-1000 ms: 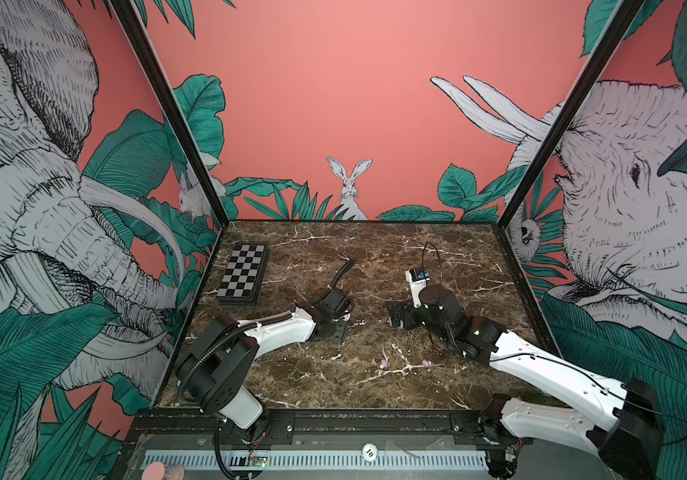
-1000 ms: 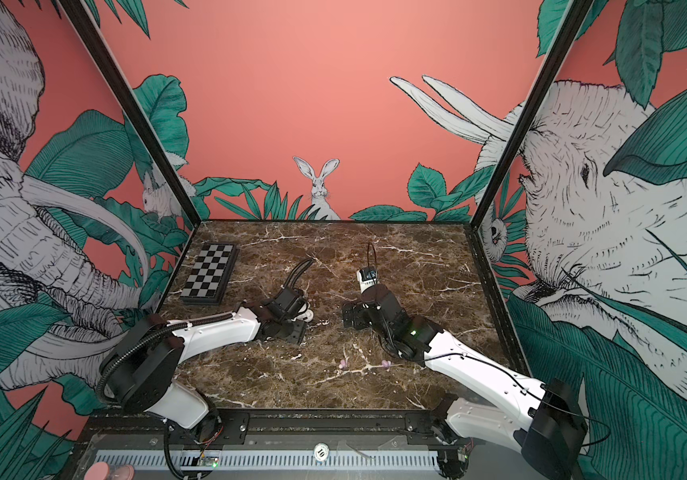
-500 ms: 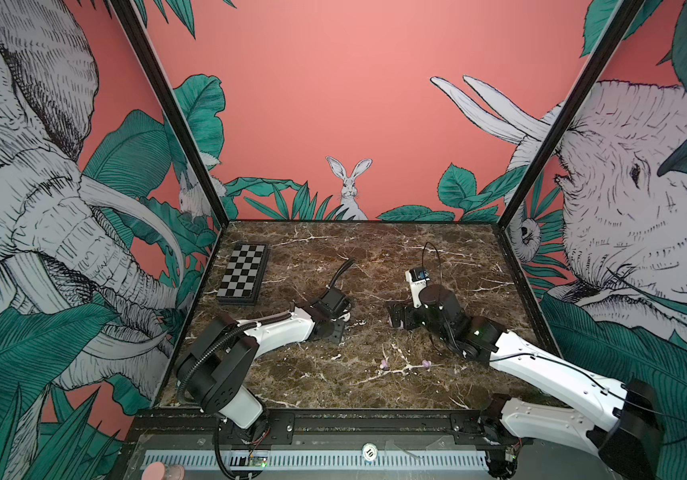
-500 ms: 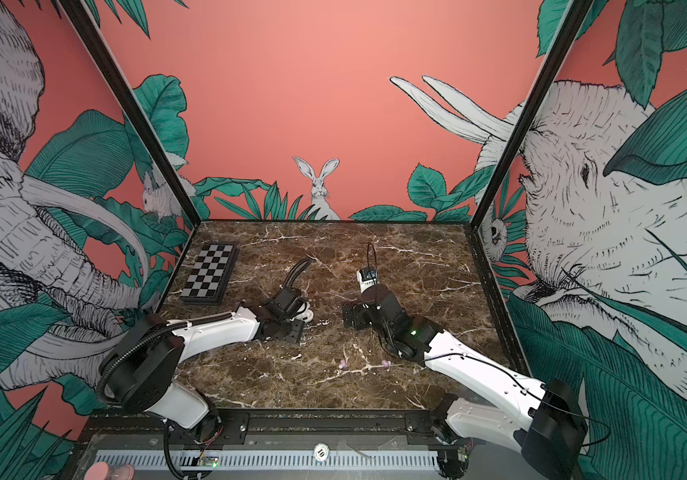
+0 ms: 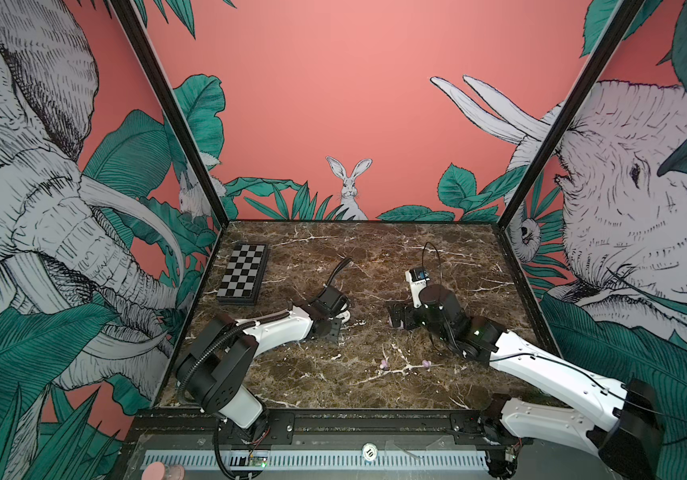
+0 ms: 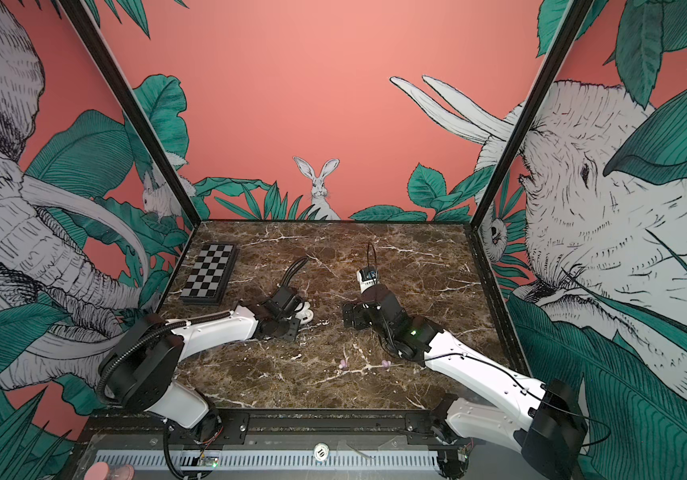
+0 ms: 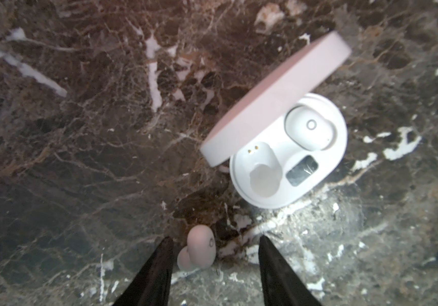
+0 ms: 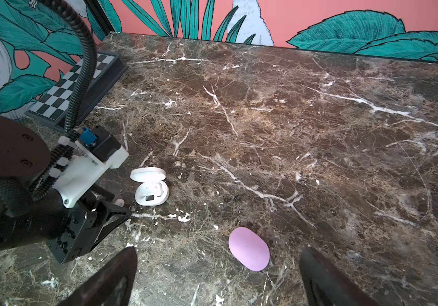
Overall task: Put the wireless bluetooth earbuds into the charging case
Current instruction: 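Lower the open left gripper around the white earbud beside the case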
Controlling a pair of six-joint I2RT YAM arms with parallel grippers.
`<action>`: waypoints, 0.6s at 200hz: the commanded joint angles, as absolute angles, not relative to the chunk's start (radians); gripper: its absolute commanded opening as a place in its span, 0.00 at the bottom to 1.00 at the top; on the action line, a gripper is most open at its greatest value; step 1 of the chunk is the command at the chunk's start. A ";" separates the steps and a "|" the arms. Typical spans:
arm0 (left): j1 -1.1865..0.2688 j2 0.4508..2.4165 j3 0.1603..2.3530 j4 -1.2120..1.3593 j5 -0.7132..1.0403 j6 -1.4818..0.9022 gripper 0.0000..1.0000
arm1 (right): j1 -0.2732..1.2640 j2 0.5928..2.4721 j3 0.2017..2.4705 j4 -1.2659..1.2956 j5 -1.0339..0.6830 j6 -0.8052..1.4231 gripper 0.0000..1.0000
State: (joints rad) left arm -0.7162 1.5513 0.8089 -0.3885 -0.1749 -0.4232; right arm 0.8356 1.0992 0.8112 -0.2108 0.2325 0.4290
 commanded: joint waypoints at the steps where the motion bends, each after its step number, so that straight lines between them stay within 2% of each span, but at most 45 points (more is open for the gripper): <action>1: -0.712 1.493 0.823 -0.434 -0.172 -0.442 0.54 | 0.830 1.104 0.845 -0.210 0.249 0.415 0.95; 72: -0.715 1.471 0.800 -0.429 -0.143 -0.483 0.58 | 0.830 1.123 0.845 -0.191 0.229 0.423 0.95; 120: -0.715 1.496 0.804 -0.418 -0.138 -0.499 0.56 | 0.829 1.114 0.839 -0.190 0.226 0.420 0.95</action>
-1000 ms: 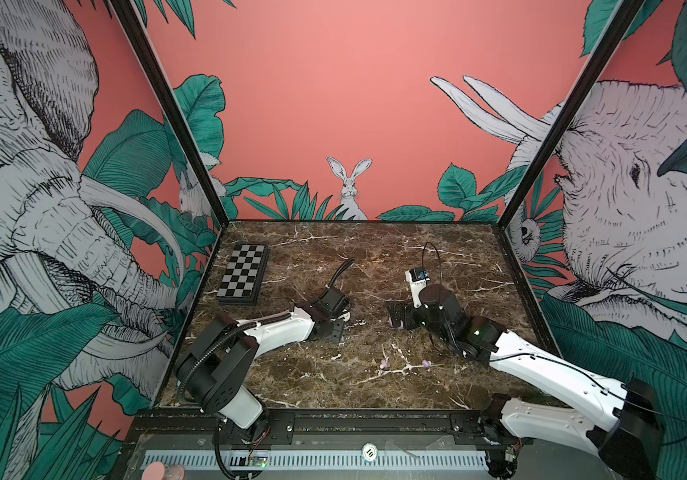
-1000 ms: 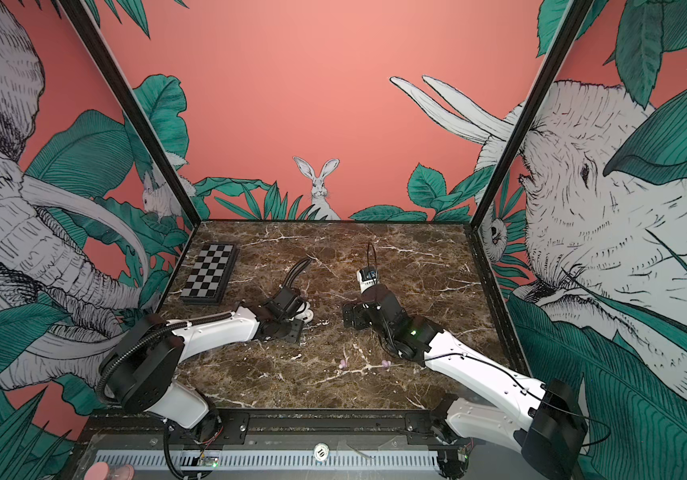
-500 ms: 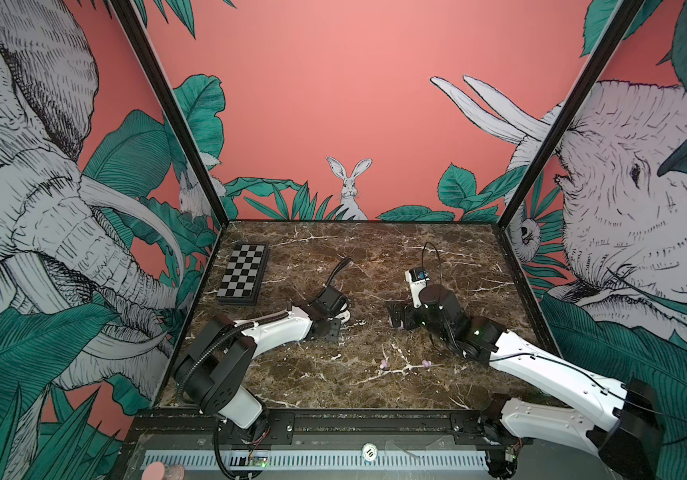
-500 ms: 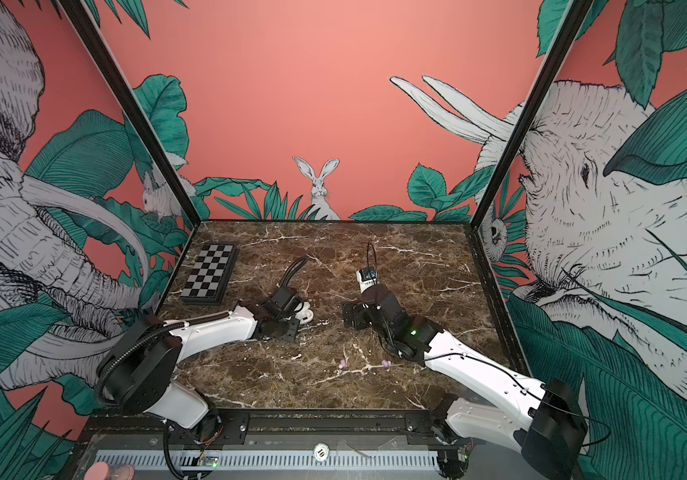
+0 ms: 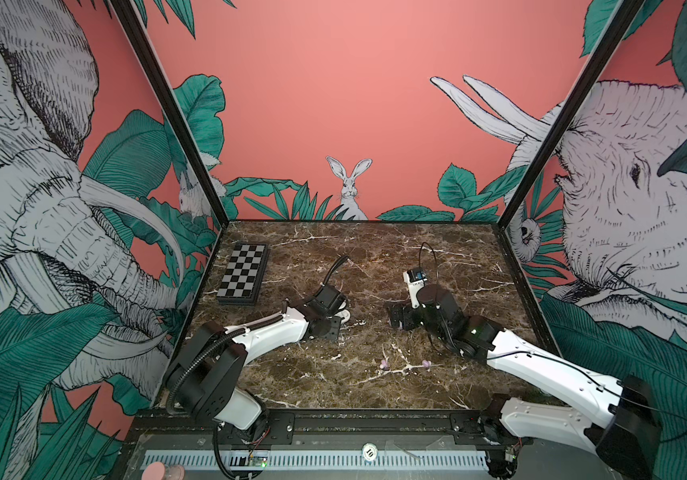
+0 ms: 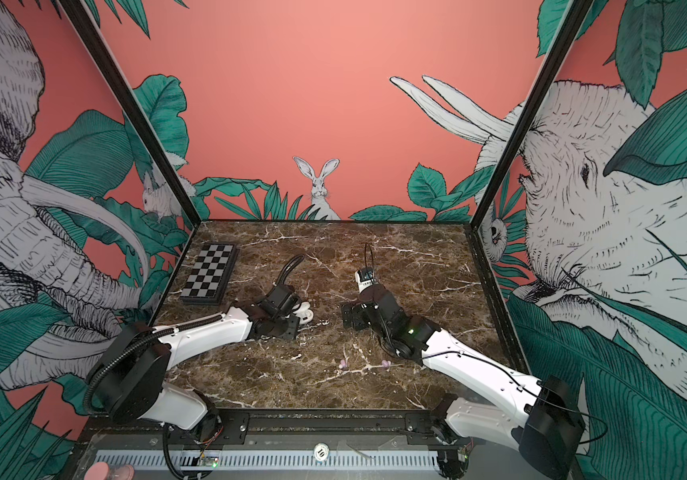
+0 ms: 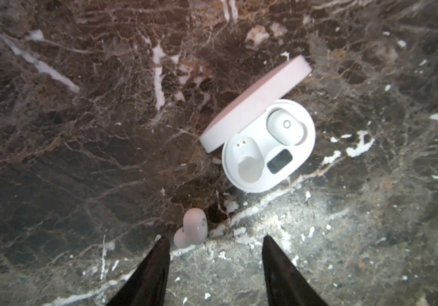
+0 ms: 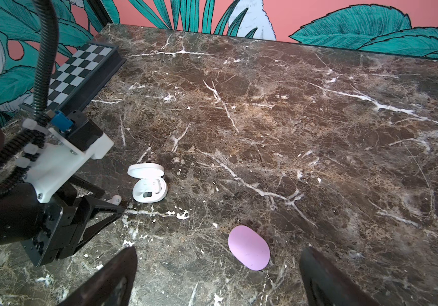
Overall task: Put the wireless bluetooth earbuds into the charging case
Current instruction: 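Lower the open left gripper around the white earbud beside the case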
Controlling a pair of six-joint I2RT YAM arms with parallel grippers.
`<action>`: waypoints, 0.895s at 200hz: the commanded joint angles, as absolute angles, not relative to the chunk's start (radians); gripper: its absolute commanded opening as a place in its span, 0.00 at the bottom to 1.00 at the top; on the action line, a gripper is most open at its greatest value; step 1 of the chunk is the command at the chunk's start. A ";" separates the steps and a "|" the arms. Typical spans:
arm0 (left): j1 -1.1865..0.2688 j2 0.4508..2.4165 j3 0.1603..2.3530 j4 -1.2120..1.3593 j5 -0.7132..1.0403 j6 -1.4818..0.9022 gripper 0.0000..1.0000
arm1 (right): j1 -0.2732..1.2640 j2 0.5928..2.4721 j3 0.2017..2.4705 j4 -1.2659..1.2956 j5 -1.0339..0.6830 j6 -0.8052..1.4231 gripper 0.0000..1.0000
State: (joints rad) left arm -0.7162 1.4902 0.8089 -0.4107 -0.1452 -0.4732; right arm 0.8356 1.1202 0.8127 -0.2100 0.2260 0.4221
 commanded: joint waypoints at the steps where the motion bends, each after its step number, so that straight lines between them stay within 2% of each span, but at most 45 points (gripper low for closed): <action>1: -0.714 1.497 0.804 -0.417 -0.137 -0.500 0.56 | 0.830 1.114 0.838 -0.191 0.226 0.420 0.95; 28: -0.713 1.514 0.809 -0.421 -0.140 -0.501 0.55 | 0.831 1.109 0.829 -0.187 0.226 0.426 0.95; 47: -0.713 1.524 0.816 -0.426 -0.138 -0.500 0.44 | 0.830 1.106 0.821 -0.180 0.225 0.428 0.95; 145: -0.709 1.553 0.828 -0.440 -0.150 -0.502 0.41 | 0.829 1.107 0.816 -0.175 0.227 0.427 0.94; 162: -0.707 1.552 0.831 -0.450 -0.180 -0.484 0.35 | 0.830 1.106 0.816 -0.175 0.228 0.428 0.94; 179: -0.707 1.543 0.819 -0.441 -0.191 -0.484 0.33 | 0.830 1.107 0.815 -0.174 0.227 0.429 0.94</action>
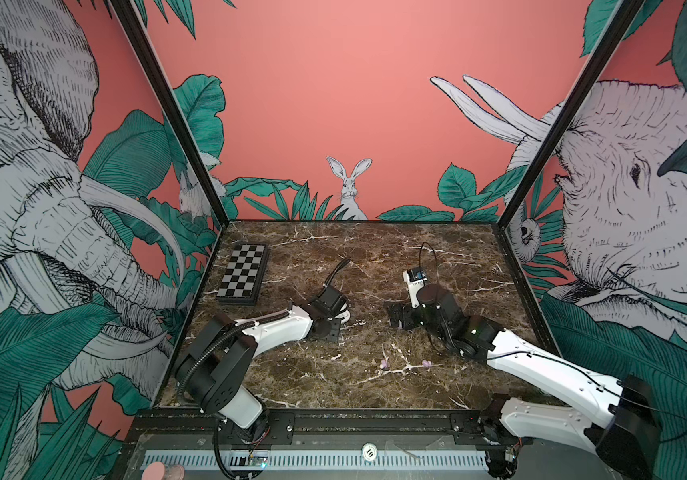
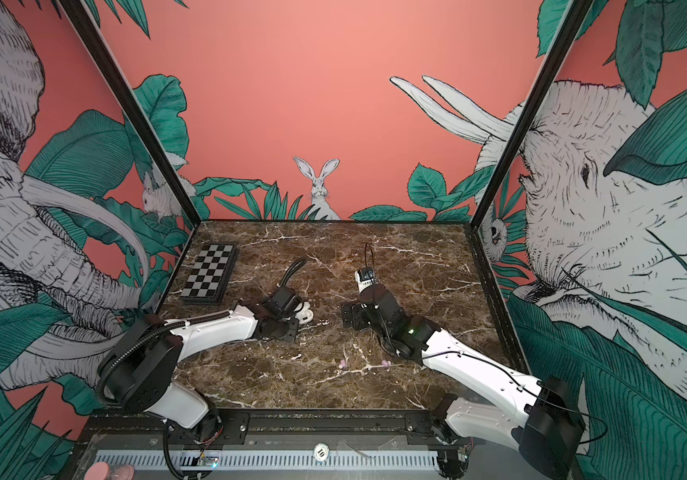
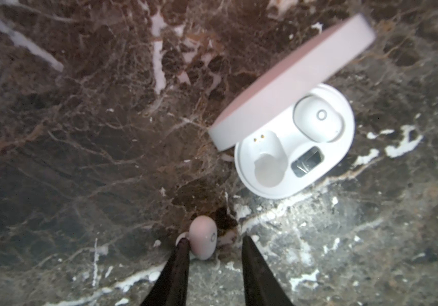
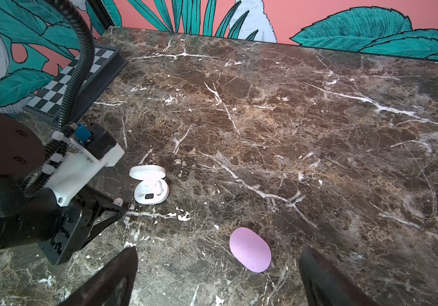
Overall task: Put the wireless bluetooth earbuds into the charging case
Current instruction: 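Lower the open left gripper around the white earbud beside the case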
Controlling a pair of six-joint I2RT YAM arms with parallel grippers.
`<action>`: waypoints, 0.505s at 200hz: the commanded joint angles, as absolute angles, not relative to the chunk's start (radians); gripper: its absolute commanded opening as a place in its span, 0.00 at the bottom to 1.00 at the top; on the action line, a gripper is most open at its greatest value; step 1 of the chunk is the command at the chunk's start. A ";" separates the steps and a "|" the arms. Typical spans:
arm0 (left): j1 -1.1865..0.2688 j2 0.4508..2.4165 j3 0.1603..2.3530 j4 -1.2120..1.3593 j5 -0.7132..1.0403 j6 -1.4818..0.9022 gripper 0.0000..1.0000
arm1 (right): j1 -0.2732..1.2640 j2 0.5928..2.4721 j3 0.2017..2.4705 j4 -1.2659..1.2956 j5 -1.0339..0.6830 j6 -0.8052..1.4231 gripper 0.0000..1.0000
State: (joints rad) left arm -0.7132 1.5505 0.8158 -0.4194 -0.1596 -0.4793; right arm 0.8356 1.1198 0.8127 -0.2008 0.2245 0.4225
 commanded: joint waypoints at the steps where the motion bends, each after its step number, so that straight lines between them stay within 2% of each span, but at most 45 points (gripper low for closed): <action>1: -0.707 1.543 0.818 -0.441 -0.191 -0.483 0.33 | 0.830 1.107 0.815 -0.174 0.227 0.429 0.94; 101: -0.707 1.561 0.822 -0.437 -0.197 -0.476 0.32 | 0.830 1.112 0.816 -0.170 0.224 0.431 0.94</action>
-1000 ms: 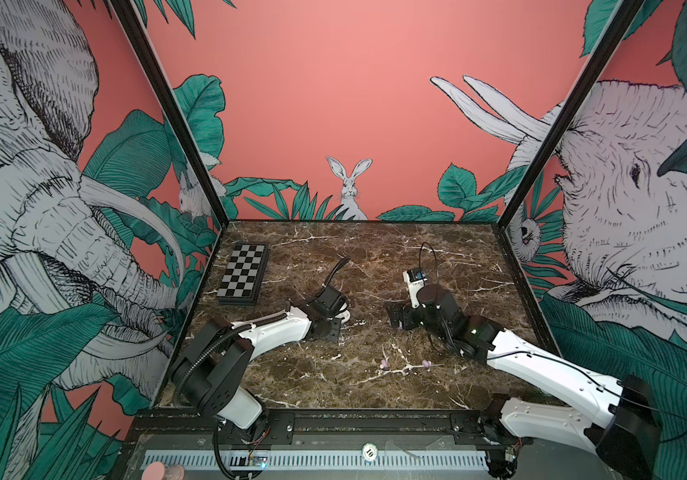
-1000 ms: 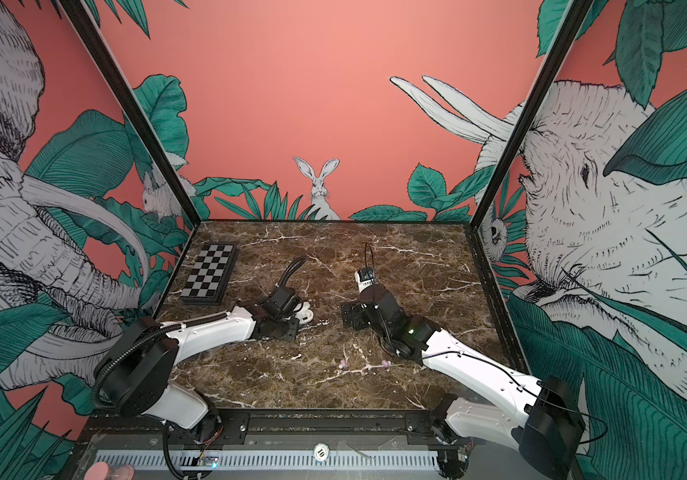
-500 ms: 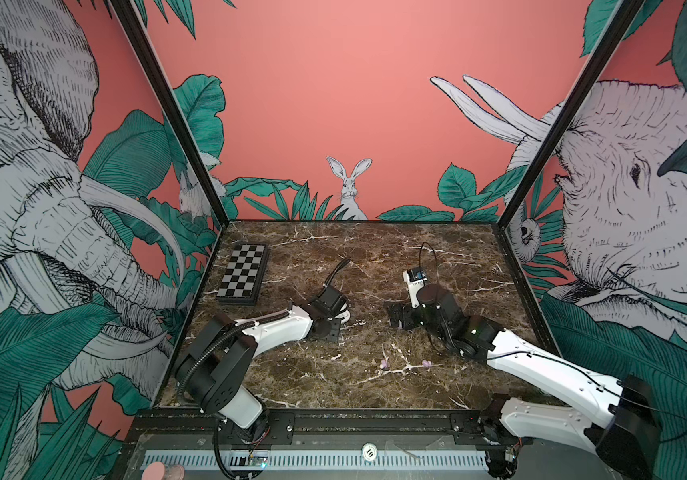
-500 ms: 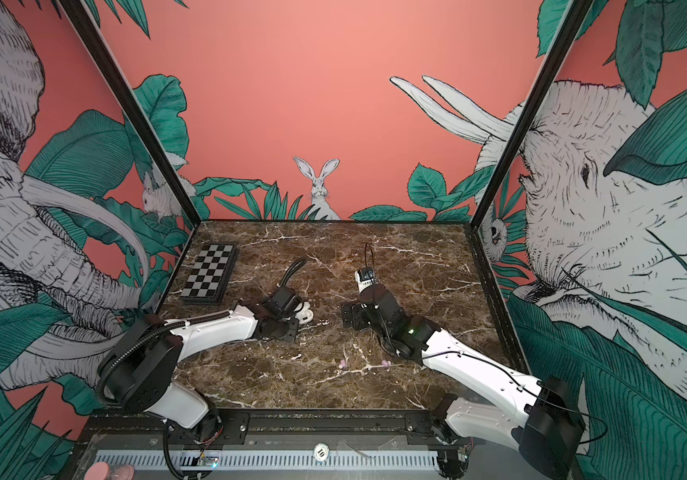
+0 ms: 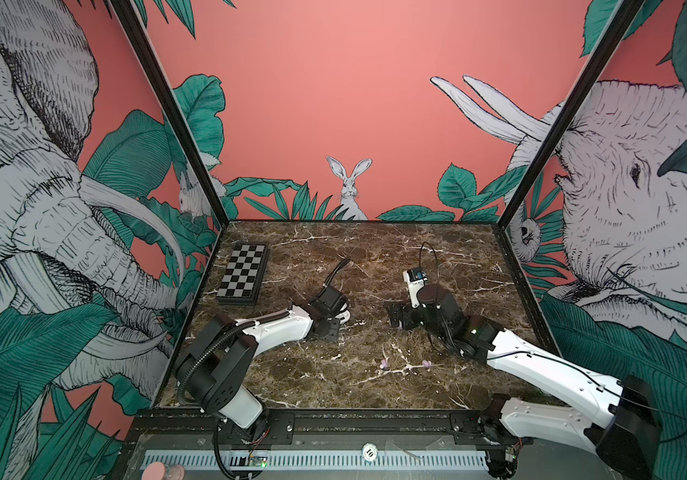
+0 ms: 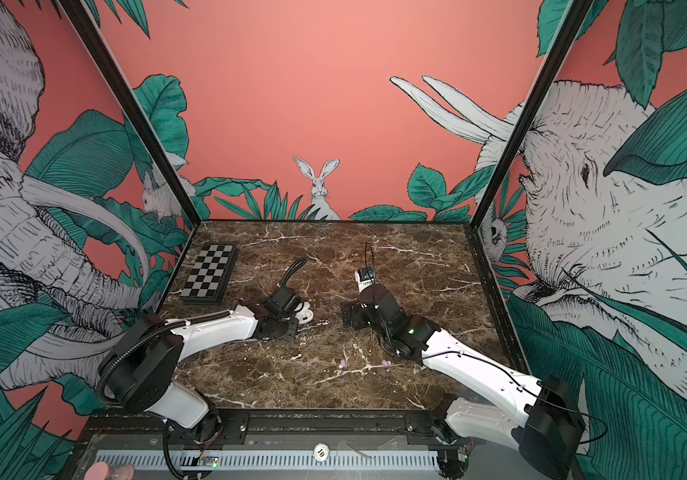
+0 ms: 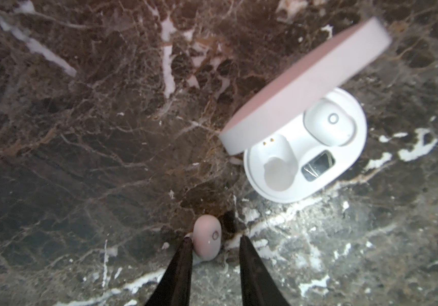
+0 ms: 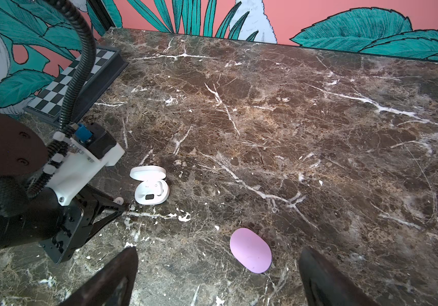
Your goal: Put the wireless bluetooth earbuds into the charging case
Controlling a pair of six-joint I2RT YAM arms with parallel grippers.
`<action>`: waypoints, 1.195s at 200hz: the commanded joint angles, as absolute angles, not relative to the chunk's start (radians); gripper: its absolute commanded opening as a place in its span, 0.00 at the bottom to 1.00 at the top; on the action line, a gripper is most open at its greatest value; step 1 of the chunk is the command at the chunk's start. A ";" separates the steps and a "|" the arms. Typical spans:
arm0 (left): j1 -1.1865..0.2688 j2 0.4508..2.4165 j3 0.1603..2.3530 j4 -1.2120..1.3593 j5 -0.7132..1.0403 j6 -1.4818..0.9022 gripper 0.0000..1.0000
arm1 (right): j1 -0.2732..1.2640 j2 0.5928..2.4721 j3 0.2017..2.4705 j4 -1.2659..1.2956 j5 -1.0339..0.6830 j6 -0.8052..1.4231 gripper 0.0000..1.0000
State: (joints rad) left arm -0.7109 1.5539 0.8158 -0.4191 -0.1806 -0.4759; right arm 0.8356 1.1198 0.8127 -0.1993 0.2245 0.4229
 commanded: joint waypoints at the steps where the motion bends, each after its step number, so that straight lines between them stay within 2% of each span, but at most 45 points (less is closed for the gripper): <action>1: -0.707 1.561 0.822 -0.437 -0.198 -0.476 0.32 | 0.830 1.112 0.816 -0.170 0.225 0.431 0.94; 43: -0.674 1.568 0.825 -0.436 -0.202 -0.475 0.27 | 0.830 1.106 0.810 -0.171 0.226 0.431 0.94; 121: -0.673 1.582 0.835 -0.437 -0.195 -0.469 0.25 | 0.830 1.101 0.808 -0.168 0.226 0.433 0.94; 150: -0.670 1.587 0.848 -0.438 -0.206 -0.466 0.26 | 0.830 1.103 0.810 -0.168 0.224 0.430 0.94; 170: -0.667 1.598 0.860 -0.438 -0.216 -0.466 0.31 | 0.829 1.104 0.814 -0.168 0.222 0.429 0.94; 239: -0.644 1.607 0.874 -0.428 -0.209 -0.465 0.33 | 0.830 1.118 0.828 -0.166 0.210 0.419 0.94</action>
State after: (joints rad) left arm -0.6521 1.6028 0.8539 -0.4171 -0.2028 -0.4629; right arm 0.8356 1.1191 0.8127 -0.1989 0.2195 0.4225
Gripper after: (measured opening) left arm 0.329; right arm 0.939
